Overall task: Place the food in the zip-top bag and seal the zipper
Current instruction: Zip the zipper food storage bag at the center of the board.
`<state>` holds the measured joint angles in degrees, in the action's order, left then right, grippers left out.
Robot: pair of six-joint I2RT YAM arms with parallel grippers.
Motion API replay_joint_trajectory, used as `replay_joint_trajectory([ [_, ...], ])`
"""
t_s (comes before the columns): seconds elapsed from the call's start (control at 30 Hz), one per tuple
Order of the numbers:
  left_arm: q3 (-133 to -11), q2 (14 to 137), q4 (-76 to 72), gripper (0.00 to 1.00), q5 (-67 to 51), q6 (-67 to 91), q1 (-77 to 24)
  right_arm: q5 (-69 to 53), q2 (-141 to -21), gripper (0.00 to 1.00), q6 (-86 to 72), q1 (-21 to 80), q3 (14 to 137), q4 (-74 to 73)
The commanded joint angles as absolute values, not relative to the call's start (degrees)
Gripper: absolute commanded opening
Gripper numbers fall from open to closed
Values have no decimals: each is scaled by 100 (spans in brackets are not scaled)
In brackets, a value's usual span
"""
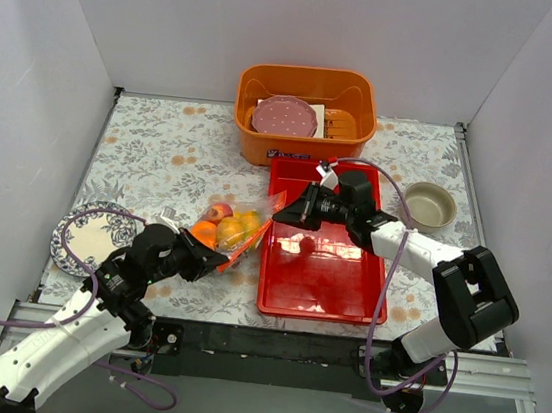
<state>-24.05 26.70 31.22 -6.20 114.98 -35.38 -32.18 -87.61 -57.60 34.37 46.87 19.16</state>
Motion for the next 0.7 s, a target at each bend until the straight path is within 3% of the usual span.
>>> replay_joint_trajectory([
  [0.0, -2566, 2593, 3577, 0, -571, 11944, -3542, -2874, -8841, 5, -5511, 3076, 5080, 1978],
  [0.67, -2900, 2092, 4456, 0, -369, 11988, -3542, -3489, -9474, 6, -5528, 2558, 5344, 2680],
])
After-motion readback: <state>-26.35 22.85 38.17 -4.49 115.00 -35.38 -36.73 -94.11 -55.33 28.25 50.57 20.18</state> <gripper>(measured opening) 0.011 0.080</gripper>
